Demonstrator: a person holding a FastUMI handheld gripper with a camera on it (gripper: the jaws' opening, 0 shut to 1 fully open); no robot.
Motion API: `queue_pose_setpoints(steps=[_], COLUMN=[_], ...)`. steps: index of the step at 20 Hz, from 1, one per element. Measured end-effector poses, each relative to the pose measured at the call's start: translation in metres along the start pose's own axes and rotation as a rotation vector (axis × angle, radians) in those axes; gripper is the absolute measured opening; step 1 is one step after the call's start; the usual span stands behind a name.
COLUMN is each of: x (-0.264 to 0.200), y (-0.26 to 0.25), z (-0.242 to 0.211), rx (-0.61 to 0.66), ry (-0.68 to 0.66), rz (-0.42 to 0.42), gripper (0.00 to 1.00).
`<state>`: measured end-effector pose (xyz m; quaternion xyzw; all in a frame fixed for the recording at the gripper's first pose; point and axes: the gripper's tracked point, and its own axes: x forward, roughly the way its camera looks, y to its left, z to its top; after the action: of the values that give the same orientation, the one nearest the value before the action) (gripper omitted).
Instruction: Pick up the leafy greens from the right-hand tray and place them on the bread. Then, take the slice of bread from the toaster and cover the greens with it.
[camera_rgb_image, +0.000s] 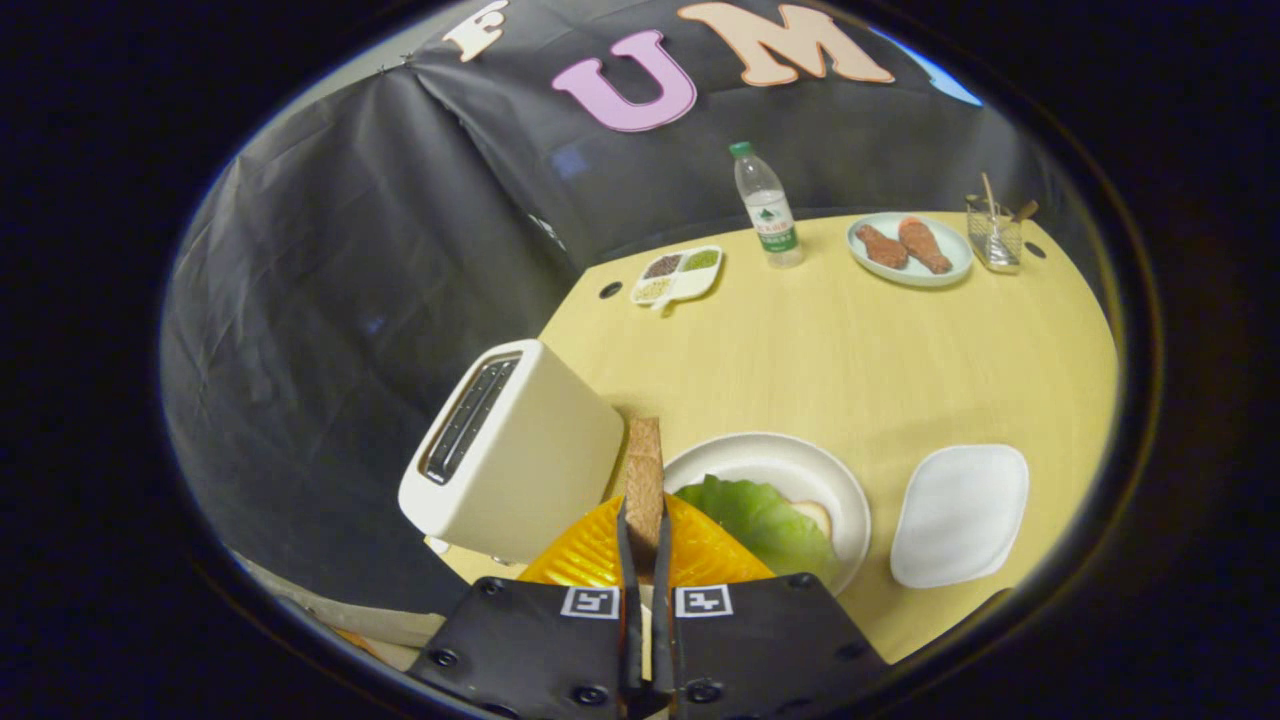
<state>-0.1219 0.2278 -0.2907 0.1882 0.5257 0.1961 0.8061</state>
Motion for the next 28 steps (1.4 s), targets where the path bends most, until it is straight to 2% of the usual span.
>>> queue_pose_setpoints(steps=[5, 9, 11, 12, 19, 23, 28], x=[0.003, 0.004, 0.005, 0.007, 0.003, -0.008, -0.035], y=[-0.028, -0.046, -0.055, -0.059, -0.079, -0.086, -0.086], z=[-0.012, -0.020, -0.027, -0.029, -0.037, -0.025, 0.009], rx=[0.065, 0.076, 0.066, 0.063, 0.024, -0.008, -0.083], ry=[0.014, 0.027, 0.044, 0.048, 0.068, 0.038, -0.083], rz=[-0.037, -0.066, -0.084, -0.092, -0.110, -0.097, -0.069], gripper=[0.07, 0.12, 0.25, 0.25, 0.97, 0.99, 0.99])
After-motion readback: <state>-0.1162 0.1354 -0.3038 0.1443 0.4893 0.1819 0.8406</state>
